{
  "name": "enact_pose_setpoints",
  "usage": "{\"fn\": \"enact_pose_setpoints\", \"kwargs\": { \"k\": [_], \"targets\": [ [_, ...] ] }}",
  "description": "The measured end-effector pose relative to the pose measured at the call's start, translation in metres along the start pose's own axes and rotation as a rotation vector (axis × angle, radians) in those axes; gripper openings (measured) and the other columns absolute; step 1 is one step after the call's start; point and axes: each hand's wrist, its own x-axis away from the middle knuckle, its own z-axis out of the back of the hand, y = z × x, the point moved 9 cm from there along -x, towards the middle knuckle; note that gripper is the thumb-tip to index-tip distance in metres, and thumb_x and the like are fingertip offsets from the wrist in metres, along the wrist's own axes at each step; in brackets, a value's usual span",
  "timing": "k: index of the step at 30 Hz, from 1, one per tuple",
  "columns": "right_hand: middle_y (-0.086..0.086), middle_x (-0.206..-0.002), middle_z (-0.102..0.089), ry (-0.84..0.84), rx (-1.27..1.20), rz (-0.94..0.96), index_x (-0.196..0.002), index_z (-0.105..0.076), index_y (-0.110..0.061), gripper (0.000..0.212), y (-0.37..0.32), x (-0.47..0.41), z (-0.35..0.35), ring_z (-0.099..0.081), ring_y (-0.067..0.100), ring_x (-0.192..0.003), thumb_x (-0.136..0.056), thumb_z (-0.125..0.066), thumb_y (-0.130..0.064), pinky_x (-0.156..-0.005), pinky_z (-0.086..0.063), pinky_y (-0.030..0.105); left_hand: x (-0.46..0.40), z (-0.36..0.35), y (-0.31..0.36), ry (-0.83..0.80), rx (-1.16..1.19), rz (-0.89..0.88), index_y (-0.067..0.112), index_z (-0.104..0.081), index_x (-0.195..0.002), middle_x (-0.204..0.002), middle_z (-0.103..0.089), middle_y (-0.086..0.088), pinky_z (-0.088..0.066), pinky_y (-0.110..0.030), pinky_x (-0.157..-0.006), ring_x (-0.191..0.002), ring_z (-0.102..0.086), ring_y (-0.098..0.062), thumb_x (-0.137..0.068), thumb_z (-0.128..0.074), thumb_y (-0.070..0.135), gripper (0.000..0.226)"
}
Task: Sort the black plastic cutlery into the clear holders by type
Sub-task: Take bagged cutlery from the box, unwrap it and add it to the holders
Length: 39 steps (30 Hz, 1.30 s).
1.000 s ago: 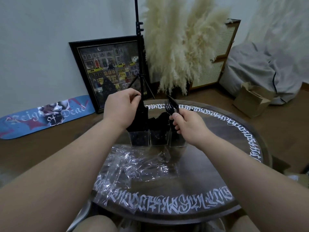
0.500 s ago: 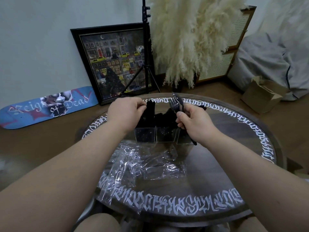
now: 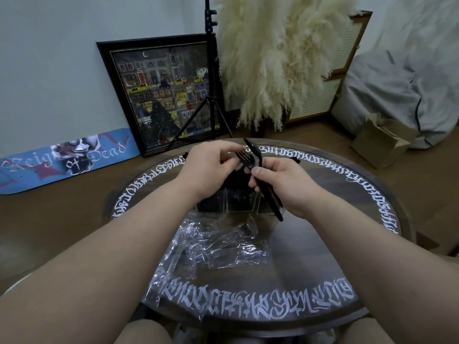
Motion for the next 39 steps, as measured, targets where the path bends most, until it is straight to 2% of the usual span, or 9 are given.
{"fn": "enact_pose_setpoints", "kwargs": {
  "k": [3, 6, 9, 13, 16, 19, 28, 33, 39],
  "targets": [
    [-0.001, -0.075, -0.063, 0.058, 0.041, -0.015, -0.097, -0.065, -0.008, 0.019, 0.001, 0.000, 0.009, -0.054, 0.009, -0.067, -0.099, -0.047, -0.015, -0.062, -0.046, 0.022, -0.001, 0.011, 0.004, 0.061, 0.046, -0.011, 0.021, -0.074, -0.091, -0.086, -0.065, 0.012, -0.049, -0.022, -0.081, -0.080, -0.062, -0.004, -0.084, -0.071, 0.015, 0.010],
    [-0.005, -0.086, -0.065, 0.279, 0.137, 0.012, -0.090, -0.066, -0.025, 0.018, -0.001, -0.003, 0.037, -0.058, 0.012, -0.081, -0.096, -0.052, -0.017, -0.076, -0.050, 0.035, -0.007, 0.032, 0.014, 0.131, -0.007, -0.011, 0.022, -0.067, -0.084, -0.082, -0.059, 0.013, -0.045, -0.013, -0.075, -0.077, -0.060, -0.005, -0.085, -0.069, 0.017, 0.006],
    [-0.002, -0.071, -0.060, 0.372, 0.168, 0.075, -0.078, -0.056, -0.024, 0.023, -0.010, 0.000, 0.054, -0.050, 0.011, -0.062, -0.098, -0.045, -0.024, -0.064, -0.039, 0.037, -0.016, 0.060, 0.029, 0.243, -0.101, -0.030, 0.023, -0.060, -0.083, -0.074, -0.055, 0.020, -0.039, -0.004, -0.066, -0.071, -0.055, 0.001, -0.086, -0.064, 0.018, 0.008],
    [0.000, -0.056, -0.051, 0.412, 0.214, 0.192, -0.079, -0.045, -0.019, 0.027, -0.024, 0.007, 0.064, -0.043, 0.007, -0.047, -0.102, -0.035, -0.029, -0.056, -0.032, 0.027, -0.026, 0.081, 0.055, 0.362, -0.220, -0.152, 0.018, -0.070, -0.094, -0.083, -0.066, 0.008, -0.051, -0.026, -0.077, -0.080, -0.063, -0.013, -0.087, -0.061, 0.017, 0.012],
    [0.000, -0.061, -0.057, 0.435, 0.181, 0.198, -0.088, -0.048, -0.024, 0.019, -0.024, 0.009, 0.067, -0.053, 0.011, -0.050, -0.102, -0.036, -0.020, -0.056, -0.043, 0.030, -0.035, 0.061, 0.053, 0.258, -0.416, -0.168, 0.018, -0.071, -0.108, -0.104, -0.072, -0.002, -0.052, -0.038, -0.086, -0.097, -0.065, -0.022, -0.092, -0.057, 0.021, 0.022],
    [0.000, -0.073, -0.064, 0.491, 0.243, 0.218, -0.081, -0.057, -0.025, 0.020, -0.024, 0.010, 0.074, -0.062, 0.020, -0.071, -0.096, -0.048, -0.016, -0.073, -0.052, 0.039, -0.036, 0.033, 0.035, 0.139, -0.528, -0.128, 0.019, -0.069, -0.114, -0.110, -0.069, -0.004, -0.050, -0.041, -0.087, -0.102, -0.063, -0.026, -0.095, -0.053, 0.023, 0.025],
    [-0.009, -0.063, -0.054, 0.727, 0.400, 0.271, -0.083, -0.055, -0.024, 0.011, -0.029, 0.017, 0.116, -0.049, 0.005, -0.060, -0.087, -0.058, -0.014, -0.062, -0.038, 0.018, -0.029, -0.050, -0.014, -0.272, -0.760, -0.039, 0.022, -0.065, -0.111, -0.109, -0.067, -0.002, -0.051, -0.038, -0.077, -0.098, -0.060, -0.027, -0.101, -0.036, 0.028, 0.032],
    [-0.011, -0.065, -0.058, 0.840, 0.341, 0.413, -0.075, -0.058, -0.024, 0.010, -0.058, 0.018, 0.140, -0.053, 0.009, -0.066, -0.083, -0.063, -0.021, -0.071, -0.047, 0.033, -0.021, -0.063, -0.019, -0.319, -0.794, -0.031, 0.027, -0.054, -0.127, -0.118, -0.064, 0.002, -0.034, -0.042, -0.096, -0.121, -0.049, -0.022, -0.096, -0.026, 0.060, 0.053],
    [-0.009, -0.065, -0.059, 0.773, 0.382, 0.498, -0.080, -0.055, -0.036, 0.022, -0.073, -0.001, 0.138, -0.066, 0.022, -0.067, -0.084, -0.056, -0.014, -0.072, -0.055, 0.046, -0.020, -0.069, -0.012, -0.368, -0.840, -0.063, 0.030, -0.049, -0.133, -0.130, -0.057, 0.008, -0.029, -0.042, -0.101, -0.129, -0.039, -0.019, -0.071, -0.042, 0.084, 0.083]
  ]
}}
